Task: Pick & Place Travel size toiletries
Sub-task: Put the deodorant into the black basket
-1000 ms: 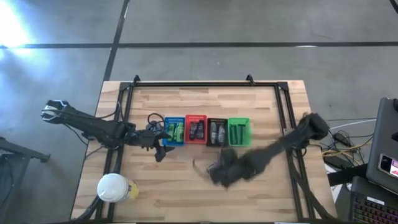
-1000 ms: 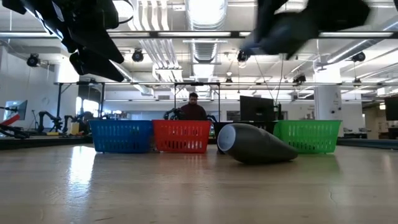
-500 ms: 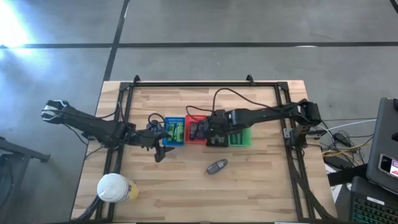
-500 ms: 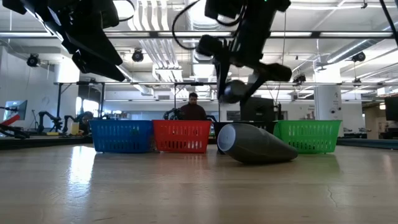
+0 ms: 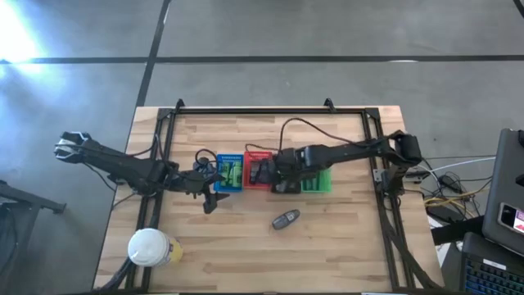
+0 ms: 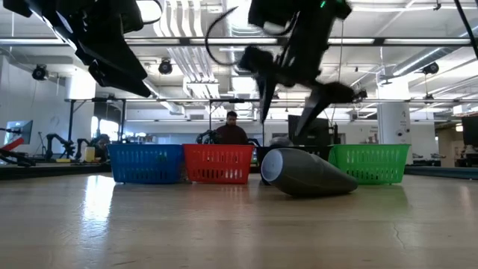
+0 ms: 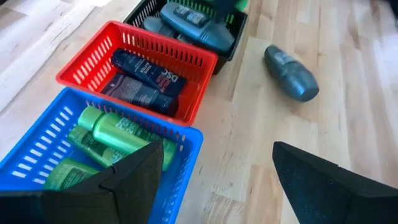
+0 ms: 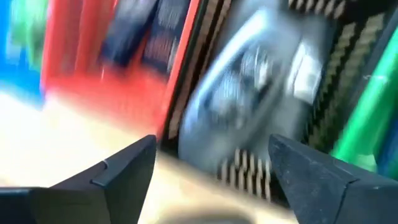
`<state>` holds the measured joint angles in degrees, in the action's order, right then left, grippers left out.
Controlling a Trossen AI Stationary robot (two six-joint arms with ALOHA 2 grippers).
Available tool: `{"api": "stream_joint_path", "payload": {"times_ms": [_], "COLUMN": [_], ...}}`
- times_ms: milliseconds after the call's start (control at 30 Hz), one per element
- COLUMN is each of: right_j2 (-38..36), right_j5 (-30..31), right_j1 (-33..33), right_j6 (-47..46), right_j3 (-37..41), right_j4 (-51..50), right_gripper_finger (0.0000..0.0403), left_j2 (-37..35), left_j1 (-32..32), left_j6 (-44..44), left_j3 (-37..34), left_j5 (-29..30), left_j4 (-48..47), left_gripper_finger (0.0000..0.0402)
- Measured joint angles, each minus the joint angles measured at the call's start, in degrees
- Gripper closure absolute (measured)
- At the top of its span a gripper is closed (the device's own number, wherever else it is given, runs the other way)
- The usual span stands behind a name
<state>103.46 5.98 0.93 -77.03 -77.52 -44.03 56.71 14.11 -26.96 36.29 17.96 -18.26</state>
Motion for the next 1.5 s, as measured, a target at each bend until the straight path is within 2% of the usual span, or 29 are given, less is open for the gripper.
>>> {"api": "stream_joint_path", "payload": {"times_ms": [67, 133, 233, 367, 433, 533, 800, 1067, 1167, 1333, 1500], "right_j2": [-1.0, -1.2, -1.2, -0.2, 0.6, 1.7, 7.1, 13.3, 15.8, 17.1, 12.3], "right_j5": [-0.4, -1.7, -3.4, 0.0, 3.5, 4.9, -2.1, -5.1, -8.0, -10.8, -11.0], "right_j1": [3.4, 7.6, 15.1, 22.8, 23.5, 21.5, 17.8, 17.3, 16.7, 14.8, 12.1], "right_j6": [1.3, 6.7, 23.8, 50.1, 57.4, 61.7, 73.4, 74.5, 71.0, 63.6, 54.9], "right_j3": [-0.5, -0.6, -0.6, -0.3, -0.5, -0.9, -0.8, -3.6, -6.4, -9.4, -9.7], "right_j4": [-2.0, -2.3, -2.5, -2.2, -2.2, -1.4, 2.0, 3.2, 2.2, -3.1, -6.6], "right_gripper_finger": [0.0089, 0.0081, 0.0073, 0.0067, 0.0066, 0.0064, 0.0081, 0.0104, 0.0129, 0.0204, 0.0207], "left_j2": [0.0, 0.0, 0.0, 0.0, 0.0, 0.0, 0.0, 0.0, 0.0, 0.0, 0.0], "left_j1": [0.0, 0.0, 0.0, 0.0, 0.0, 0.0, 0.0, 0.0, 0.0, 0.0, 0.0], "left_j6": [-0.6, -1.4, -2.1, -2.1, -2.1, -2.8, -3.5, -3.1, -3.1, -2.9, -1.7], "left_j3": [0.0, 0.0, 0.0, 0.0, 0.0, 0.0, 0.0, 0.0, 0.0, 0.0, 0.0], "left_j5": [0.0, 0.0, 0.0, -0.1, -0.1, -0.1, -0.1, -0.1, -0.1, -0.1, -0.3], "left_j4": [0.5, 0.7, 0.7, 0.9, 0.8, 0.8, 0.9, 0.7, 0.7, 0.7, 0.7], "left_gripper_finger": [0.0095, 0.0095, 0.0095, 0.0095, 0.0095, 0.0095, 0.0095, 0.0095, 0.0095, 0.0095, 0.0095]}}
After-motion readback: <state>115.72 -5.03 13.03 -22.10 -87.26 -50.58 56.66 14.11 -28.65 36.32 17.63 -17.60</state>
